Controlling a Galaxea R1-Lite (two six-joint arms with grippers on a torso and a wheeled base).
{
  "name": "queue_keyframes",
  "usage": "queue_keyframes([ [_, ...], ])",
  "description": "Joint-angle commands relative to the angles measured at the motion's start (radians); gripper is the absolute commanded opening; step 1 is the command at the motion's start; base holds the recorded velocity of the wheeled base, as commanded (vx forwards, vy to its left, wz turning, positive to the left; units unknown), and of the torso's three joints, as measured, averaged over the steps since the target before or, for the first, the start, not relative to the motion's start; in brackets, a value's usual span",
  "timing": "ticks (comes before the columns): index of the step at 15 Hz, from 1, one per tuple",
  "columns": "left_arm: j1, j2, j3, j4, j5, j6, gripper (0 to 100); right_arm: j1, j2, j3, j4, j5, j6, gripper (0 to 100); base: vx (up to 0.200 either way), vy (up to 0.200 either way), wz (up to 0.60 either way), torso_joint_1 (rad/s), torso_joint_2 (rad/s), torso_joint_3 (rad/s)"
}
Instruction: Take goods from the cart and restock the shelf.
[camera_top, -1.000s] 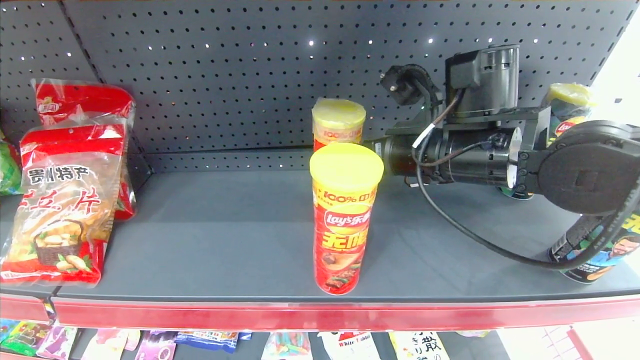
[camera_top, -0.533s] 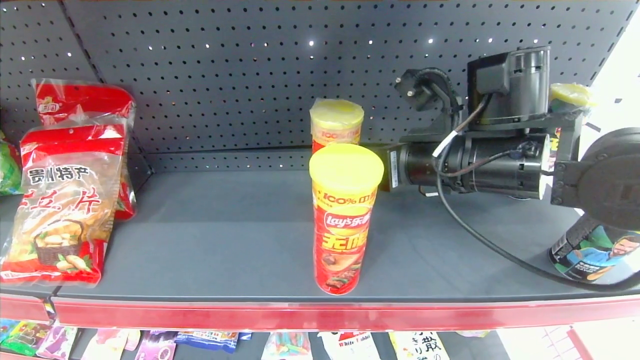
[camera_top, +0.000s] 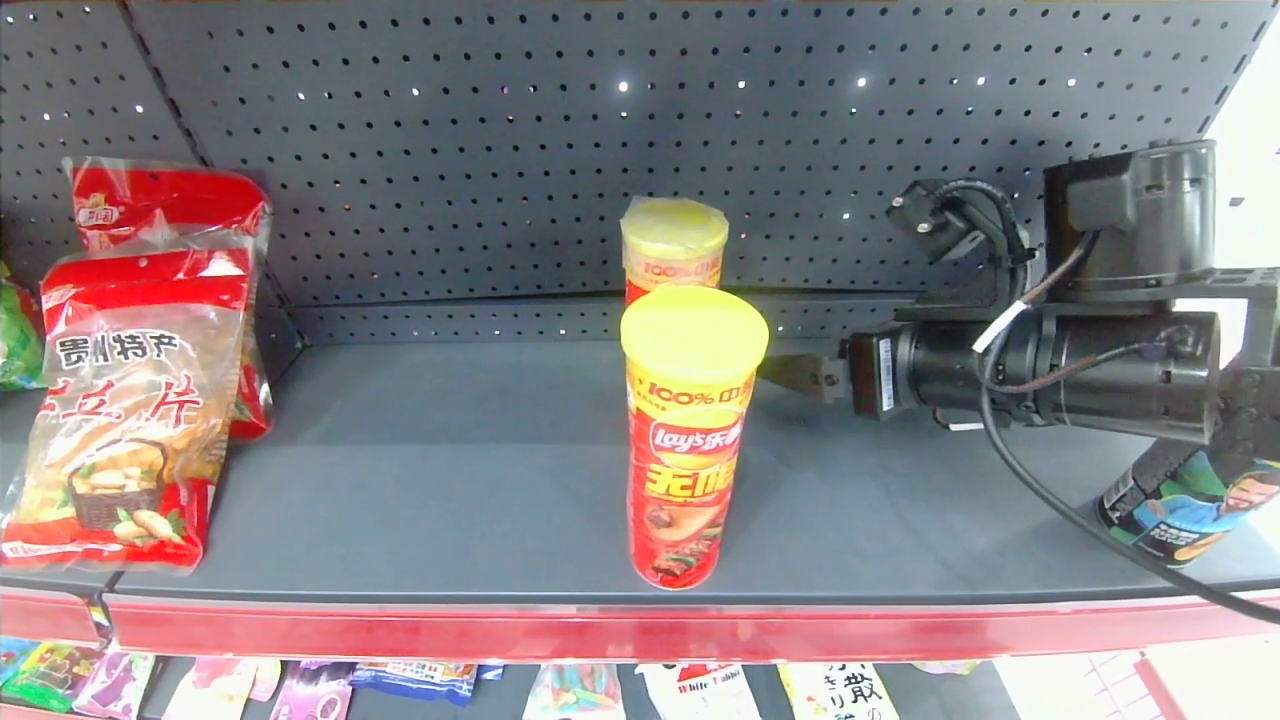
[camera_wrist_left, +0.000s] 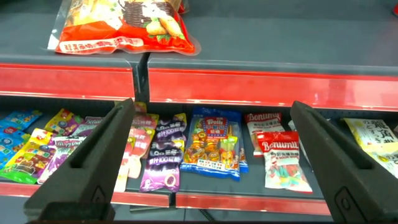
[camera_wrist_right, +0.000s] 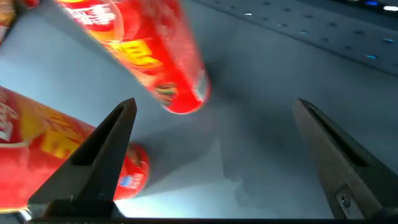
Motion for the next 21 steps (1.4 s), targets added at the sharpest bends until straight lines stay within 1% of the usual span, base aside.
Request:
queue_keyframes([
  [1, 0.001, 0.001, 0.001, 0.000, 0.001, 0.000, 100, -0.010, -0.050, 0.020, 0.002, -0.003, 0.003, 100, 0.000, 0.000, 0.00, 0.000, 0.00, 0.000],
  [4, 0.001, 0.001, -0.001, 0.000, 0.001, 0.000, 100, -0.011, -0.108, 0.025, 0.005, -0.006, 0.009, 100, 0.000, 0.000, 0.00, 0.000, 0.00, 0.000],
  [6, 0.001, 0.001, 0.001, 0.000, 0.001, 0.000, 100, -0.019, -0.212, 0.049, 0.065, -0.012, 0.009, 100, 0.000, 0.000, 0.00, 0.000, 0.00, 0.000],
  [7, 0.001, 0.001, -0.001, 0.000, 0.001, 0.000, 100, -0.045, -0.275, 0.086, 0.070, -0.011, 0.009, 100, 0.000, 0.000, 0.00, 0.000, 0.00, 0.000],
  [10, 0.001, 0.001, 0.001, 0.000, 0.001, 0.000, 100, -0.073, -0.466, 0.168, 0.084, -0.011, 0.007, 100, 0.000, 0.000, 0.00, 0.000, 0.00, 0.000],
  [12, 0.001, 0.001, 0.001, 0.000, 0.001, 0.000, 100, -0.111, -0.597, 0.227, 0.096, -0.011, 0.006, 100, 0.000, 0.000, 0.00, 0.000, 0.00, 0.000],
  [13, 0.001, 0.001, 0.001, 0.000, 0.001, 0.000, 100, -0.186, -0.745, 0.257, 0.174, 0.008, 0.001, 100, 0.000, 0.000, 0.00, 0.000, 0.00, 0.000],
  [14, 0.001, 0.001, 0.001, 0.000, 0.001, 0.000, 100, -0.220, -0.837, 0.249, 0.282, 0.026, -0.004, 100, 0.000, 0.000, 0.00, 0.000, 0.00, 0.000],
  [15, 0.001, 0.001, 0.001, 0.000, 0.001, 0.000, 100, -0.235, -0.944, 0.234, 0.392, 0.031, -0.011, 100, 0.000, 0.000, 0.00, 0.000, 0.00, 0.000],
  [17, 0.001, 0.001, 0.001, 0.000, 0.001, 0.000, 100, -0.310, -1.070, 0.234, 0.484, 0.037, -0.016, 100, 0.000, 0.000, 0.00, 0.000, 0.00, 0.000],
  [18, 0.001, 0.001, -0.001, 0.000, 0.001, 0.000, 100, -0.367, -1.190, 0.230, 0.590, 0.066, -0.020, 100, 0.000, 0.000, 0.00, 0.000, 0.00, 0.000],
  [19, 0.001, 0.001, 0.001, 0.000, 0.001, 0.000, 100, -0.369, -1.246, 0.238, 0.637, 0.055, -0.017, 100, 0.000, 0.000, 0.00, 0.000, 0.00, 0.000],
  [20, 0.001, 0.001, -0.001, 0.000, 0.001, 0.000, 100, -0.362, -1.315, 0.270, 0.660, 0.008, -0.016, 100, 0.000, 0.000, 0.00, 0.000, 0.00, 0.000],
  [21, 0.001, 0.001, -0.001, 0.000, 0.001, 0.000, 100, -0.364, -1.345, 0.301, 0.659, -0.012, -0.013, 100, 0.000, 0.000, 0.00, 0.000, 0.00, 0.000],
])
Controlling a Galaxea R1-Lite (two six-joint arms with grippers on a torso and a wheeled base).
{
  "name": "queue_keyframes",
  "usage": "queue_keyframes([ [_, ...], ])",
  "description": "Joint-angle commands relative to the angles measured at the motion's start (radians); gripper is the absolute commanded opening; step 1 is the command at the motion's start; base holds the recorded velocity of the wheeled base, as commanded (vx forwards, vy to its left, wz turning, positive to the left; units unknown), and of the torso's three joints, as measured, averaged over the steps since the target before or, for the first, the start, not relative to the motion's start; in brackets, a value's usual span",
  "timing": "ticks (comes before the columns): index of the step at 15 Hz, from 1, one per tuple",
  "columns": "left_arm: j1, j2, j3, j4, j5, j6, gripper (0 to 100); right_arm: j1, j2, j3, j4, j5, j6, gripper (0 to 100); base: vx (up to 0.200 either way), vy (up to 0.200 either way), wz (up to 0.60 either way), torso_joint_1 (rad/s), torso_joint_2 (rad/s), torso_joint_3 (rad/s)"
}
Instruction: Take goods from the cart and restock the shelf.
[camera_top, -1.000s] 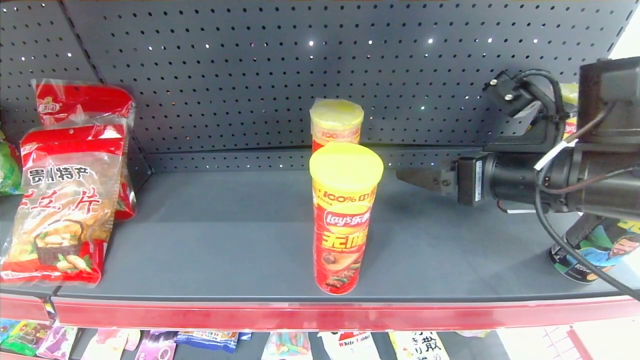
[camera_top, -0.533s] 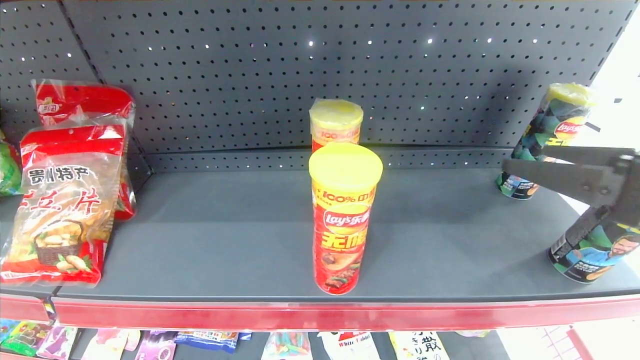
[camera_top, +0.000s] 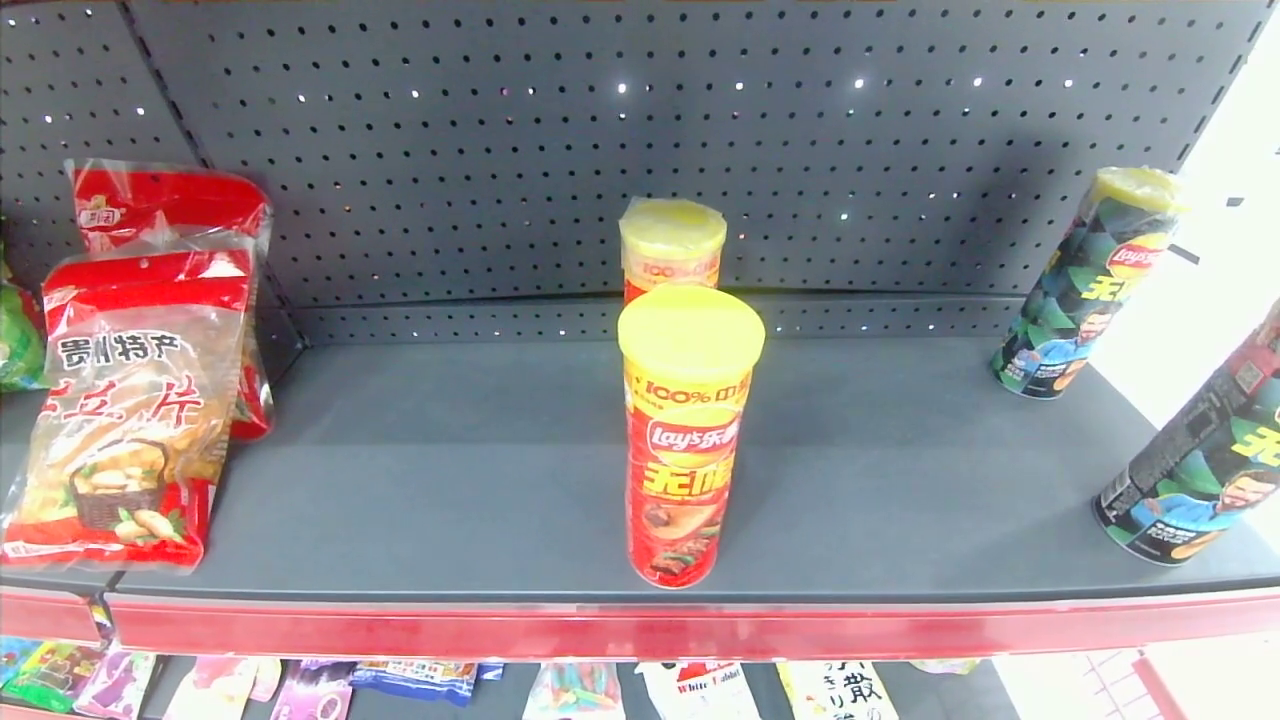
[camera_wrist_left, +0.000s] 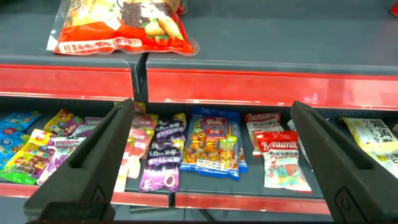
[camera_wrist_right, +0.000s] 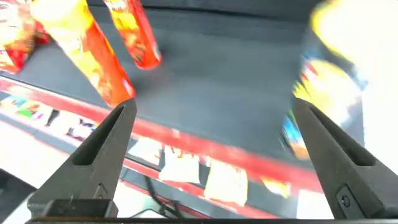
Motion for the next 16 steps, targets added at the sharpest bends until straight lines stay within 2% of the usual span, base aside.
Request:
queue_keyframes([
  [1, 0.000, 0.001, -0.001, 0.000, 0.001, -0.001, 100, -0.046, -0.288, 0.140, 0.055, -0.036, 0.004, 100, 0.000, 0.000, 0.00, 0.000, 0.00, 0.000],
  [6, 0.000, 0.001, 0.001, 0.000, 0.001, -0.001, 100, -0.068, -0.349, 0.409, -0.011, -0.079, 0.070, 100, 0.000, 0.000, 0.00, 0.000, 0.00, 0.000],
  [9, 0.000, 0.001, -0.001, 0.000, 0.001, -0.001, 100, -0.085, -0.348, 0.660, -0.209, -0.081, 0.067, 100, 0.000, 0.000, 0.00, 0.000, 0.00, 0.000],
  [12, 0.000, 0.001, -0.001, 0.000, 0.001, -0.001, 100, -0.102, -0.340, 0.695, -0.220, -0.071, 0.062, 100, 0.000, 0.000, 0.00, 0.000, 0.00, 0.000],
  [13, 0.000, 0.001, 0.001, 0.000, 0.001, -0.001, 100, -0.114, -0.313, 0.688, -0.220, -0.013, 0.059, 100, 0.000, 0.000, 0.00, 0.000, 0.00, 0.000],
  [14, 0.000, 0.001, -0.001, 0.000, 0.001, -0.001, 100, -0.112, -0.285, 0.665, -0.220, 0.028, 0.041, 100, 0.000, 0.000, 0.00, 0.000, 0.00, 0.000],
  [16, 0.000, 0.001, -0.001, 0.000, 0.001, -0.001, 100, -0.109, -0.196, 0.583, -0.229, 0.044, 0.019, 100, 0.000, 0.000, 0.00, 0.000, 0.00, 0.000],
])
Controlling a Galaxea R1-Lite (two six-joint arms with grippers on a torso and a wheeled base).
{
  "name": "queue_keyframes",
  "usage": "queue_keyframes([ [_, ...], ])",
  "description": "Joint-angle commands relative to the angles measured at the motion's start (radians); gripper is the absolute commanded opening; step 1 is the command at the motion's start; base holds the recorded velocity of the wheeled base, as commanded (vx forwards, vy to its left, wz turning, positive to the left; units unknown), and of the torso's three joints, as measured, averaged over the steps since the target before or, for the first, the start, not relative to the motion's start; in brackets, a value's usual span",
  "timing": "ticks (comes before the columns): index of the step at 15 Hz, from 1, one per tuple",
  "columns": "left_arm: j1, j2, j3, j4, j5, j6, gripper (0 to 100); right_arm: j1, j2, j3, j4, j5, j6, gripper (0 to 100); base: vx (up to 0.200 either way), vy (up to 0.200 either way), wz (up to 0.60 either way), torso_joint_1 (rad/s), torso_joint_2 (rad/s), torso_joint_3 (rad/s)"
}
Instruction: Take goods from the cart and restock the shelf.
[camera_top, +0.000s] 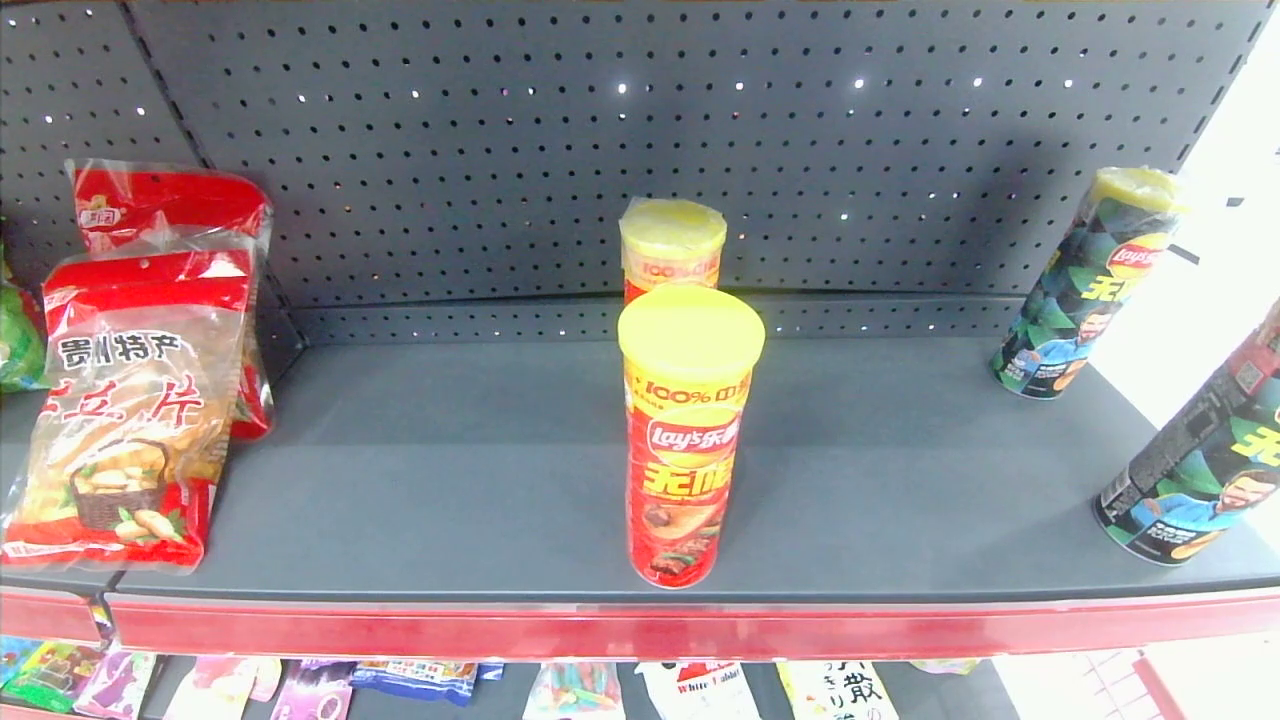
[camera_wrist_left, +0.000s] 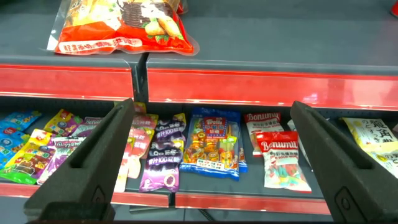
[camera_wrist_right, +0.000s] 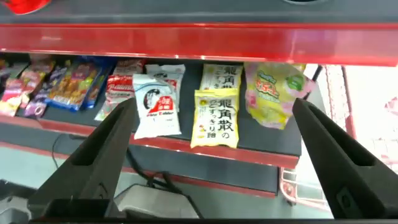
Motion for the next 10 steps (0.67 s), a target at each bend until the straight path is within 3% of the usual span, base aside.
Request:
queue_keyframes([
  [1, 0.000, 0.001, -0.001, 0.000, 0.001, -0.001, 100, 0.007, 0.126, -0.054, -0.045, 0.008, -0.010, 100, 0.000, 0.000, 0.00, 0.000, 0.00, 0.000],
  [5, 0.000, 0.001, 0.001, 0.000, 0.001, -0.001, 100, -0.011, 0.121, 0.073, -0.096, 0.007, -0.031, 100, 0.000, 0.000, 0.00, 0.000, 0.00, 0.000],
  [10, 0.000, 0.001, -0.001, 0.000, 0.001, -0.001, 100, -0.029, 0.135, 0.083, -0.103, 0.010, -0.034, 100, 0.000, 0.000, 0.00, 0.000, 0.00, 0.000],
])
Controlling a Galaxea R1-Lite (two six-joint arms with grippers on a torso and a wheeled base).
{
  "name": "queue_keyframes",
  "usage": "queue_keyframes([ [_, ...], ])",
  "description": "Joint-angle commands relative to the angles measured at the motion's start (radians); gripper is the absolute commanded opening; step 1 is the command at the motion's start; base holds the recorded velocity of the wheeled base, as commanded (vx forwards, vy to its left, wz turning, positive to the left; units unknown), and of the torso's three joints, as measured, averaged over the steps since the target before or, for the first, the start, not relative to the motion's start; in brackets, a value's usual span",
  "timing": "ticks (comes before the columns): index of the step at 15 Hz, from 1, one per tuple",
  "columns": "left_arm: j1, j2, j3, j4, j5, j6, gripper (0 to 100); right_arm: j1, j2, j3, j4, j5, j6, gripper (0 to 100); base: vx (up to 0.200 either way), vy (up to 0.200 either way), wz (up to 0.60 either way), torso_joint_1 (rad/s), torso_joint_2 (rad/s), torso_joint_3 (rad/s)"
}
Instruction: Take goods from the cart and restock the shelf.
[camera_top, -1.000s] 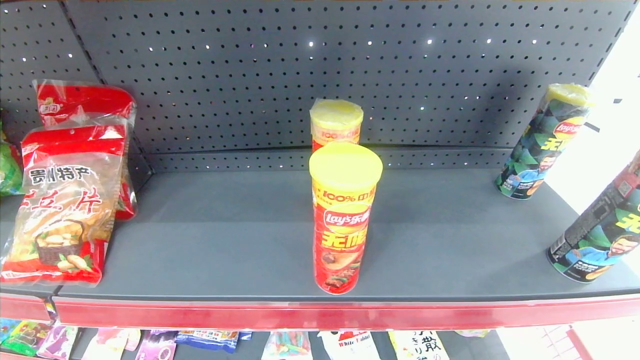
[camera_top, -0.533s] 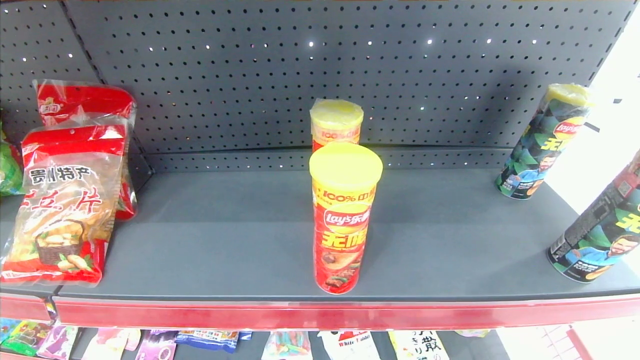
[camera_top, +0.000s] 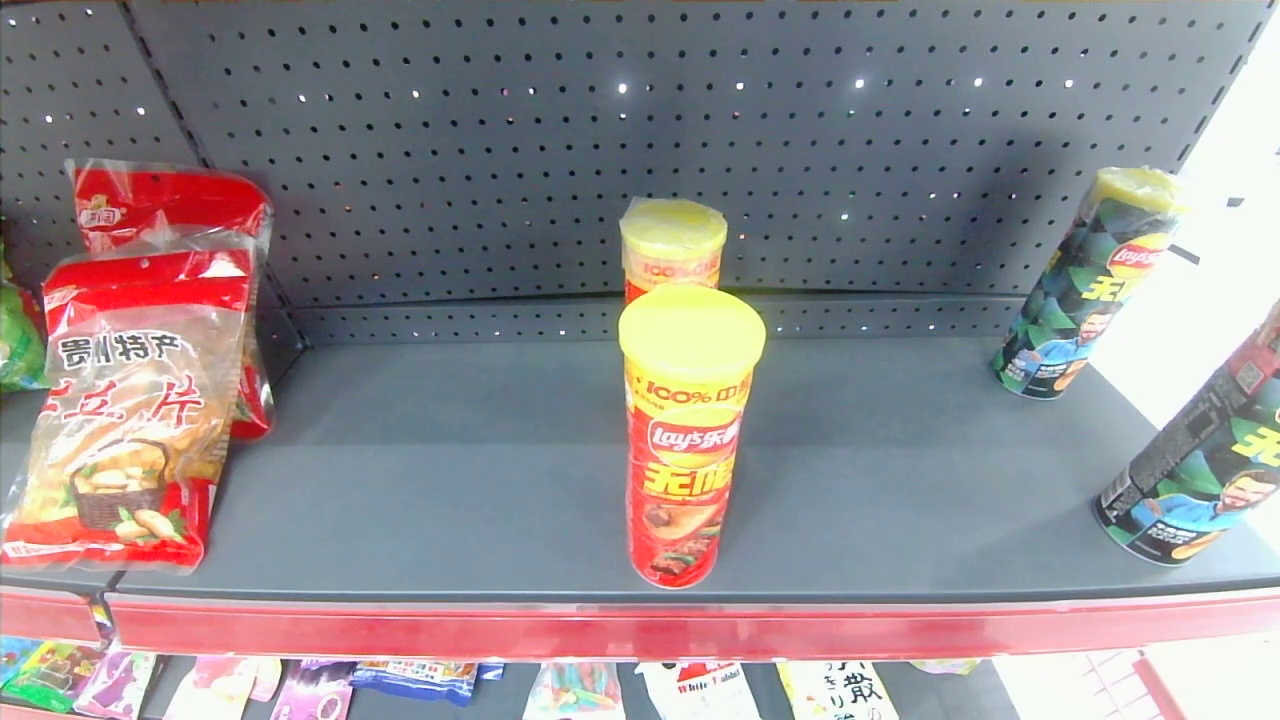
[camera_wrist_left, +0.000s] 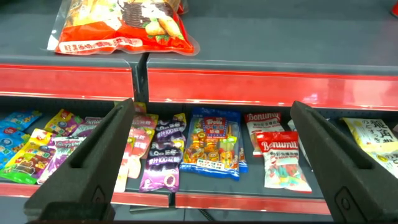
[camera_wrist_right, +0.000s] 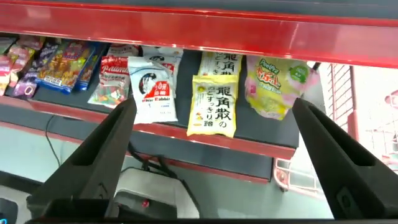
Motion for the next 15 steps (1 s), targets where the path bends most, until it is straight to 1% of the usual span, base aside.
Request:
queue_keyframes([
  [1, 0.000, 0.001, -0.001, 0.000, 0.000, -0.001, 100, -0.002, 0.013, 0.001, -0.003, 0.000, 0.001, 100, 0.000, 0.000, 0.00, 0.000, 0.00, 0.000],
  [3, 0.000, 0.001, 0.001, 0.000, 0.000, -0.001, 100, 0.053, 0.031, -0.021, -0.023, 0.005, 0.000, 100, 0.000, 0.000, 0.00, 0.000, 0.00, 0.000],
  [5, 0.000, 0.001, -0.001, 0.000, 0.000, -0.001, 100, 0.118, 0.073, -0.064, -0.069, 0.083, -0.017, 100, 0.000, 0.000, 0.00, 0.000, 0.00, 0.000],
  [6, 0.000, 0.001, -0.001, 0.000, 0.000, -0.001, 100, 0.118, 0.073, -0.064, -0.069, 0.083, -0.017, 100, 0.000, 0.000, 0.00, 0.000, 0.00, 0.000],
  [7, 0.000, 0.001, 0.001, 0.000, 0.000, -0.001, 100, 0.176, 0.126, -0.116, -0.069, 0.169, -0.051, 100, 0.000, 0.000, 0.00, 0.000, 0.00, 0.000],
  [8, 0.000, 0.001, -0.001, 0.000, 0.000, -0.001, 100, 0.203, 0.159, -0.137, -0.072, 0.201, -0.051, 100, 0.000, 0.000, 0.00, 0.000, 0.00, 0.000],
  [9, 0.000, 0.001, -0.001, 0.000, 0.000, -0.001, 100, 0.249, 0.226, -0.191, -0.075, 0.223, -0.051, 100, 0.000, 0.000, 0.00, 0.000, 0.00, 0.000],
  [11, 0.000, 0.001, 0.001, 0.000, 0.000, -0.001, 100, 0.314, 0.375, -0.309, -0.098, 0.226, -0.043, 100, 0.000, 0.000, 0.00, 0.000, 0.00, 0.000],
  [13, 0.000, 0.001, -0.001, 0.000, 0.000, -0.001, 100, 0.334, 0.535, -0.372, -0.185, 0.227, -0.045, 100, 0.000, 0.000, 0.00, 0.000, 0.00, 0.000],
  [14, 0.000, 0.001, -0.001, 0.000, 0.000, -0.001, 100, 0.320, 0.622, -0.384, -0.247, 0.218, -0.048, 100, 0.000, 0.000, 0.00, 0.000, 0.00, 0.000],
  [15, 0.000, 0.001, 0.001, 0.000, 0.000, -0.001, 100, 0.277, 0.705, -0.395, -0.313, 0.212, -0.049, 100, 0.000, 0.000, 0.00, 0.000, 0.00, 0.000],
])
